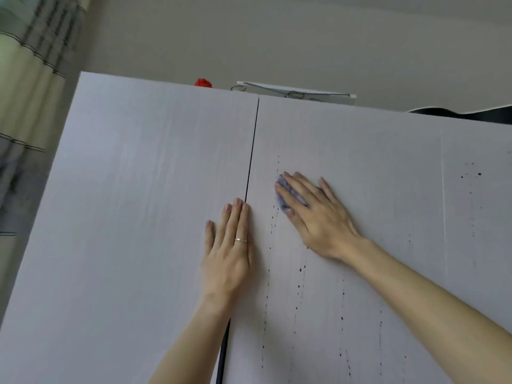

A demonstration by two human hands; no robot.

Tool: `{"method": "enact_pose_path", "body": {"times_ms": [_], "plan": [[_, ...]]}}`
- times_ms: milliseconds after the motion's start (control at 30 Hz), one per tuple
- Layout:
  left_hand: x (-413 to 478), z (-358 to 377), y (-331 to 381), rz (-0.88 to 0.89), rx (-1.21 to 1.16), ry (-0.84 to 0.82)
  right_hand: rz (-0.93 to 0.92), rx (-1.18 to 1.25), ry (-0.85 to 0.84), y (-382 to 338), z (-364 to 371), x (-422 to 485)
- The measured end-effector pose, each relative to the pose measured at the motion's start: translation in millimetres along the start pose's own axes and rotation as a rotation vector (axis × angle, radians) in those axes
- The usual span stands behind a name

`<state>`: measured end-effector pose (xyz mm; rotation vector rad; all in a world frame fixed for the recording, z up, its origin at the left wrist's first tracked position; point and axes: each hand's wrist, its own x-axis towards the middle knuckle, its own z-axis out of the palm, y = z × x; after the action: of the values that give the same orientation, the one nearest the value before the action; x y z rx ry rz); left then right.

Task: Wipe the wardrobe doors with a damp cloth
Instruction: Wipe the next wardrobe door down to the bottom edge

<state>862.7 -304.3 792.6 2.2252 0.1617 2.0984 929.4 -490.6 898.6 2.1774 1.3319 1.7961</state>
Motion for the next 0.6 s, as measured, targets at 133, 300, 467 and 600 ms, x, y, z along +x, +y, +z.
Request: {"method": "enact_pose_path", "body": {"times_ms": [133, 300, 467, 600], "plan": [[-9, 1, -2, 0.011, 0.010, 0.009, 0.337, 0.066, 0.039, 15, -16, 48], [-20, -3, -5, 0.002, -0.005, 0.015, 0.349, 0.103, 0.117, -42, -2, 60], [-24, -3, -8, 0.022, -0.002, 0.029, -0.018, 0.015, -0.075, -28, -8, 46], [-24, -2, -7, 0.021, -0.005, 0.067, 0.338, 0.079, 0.010, 6, -30, 93]]}}
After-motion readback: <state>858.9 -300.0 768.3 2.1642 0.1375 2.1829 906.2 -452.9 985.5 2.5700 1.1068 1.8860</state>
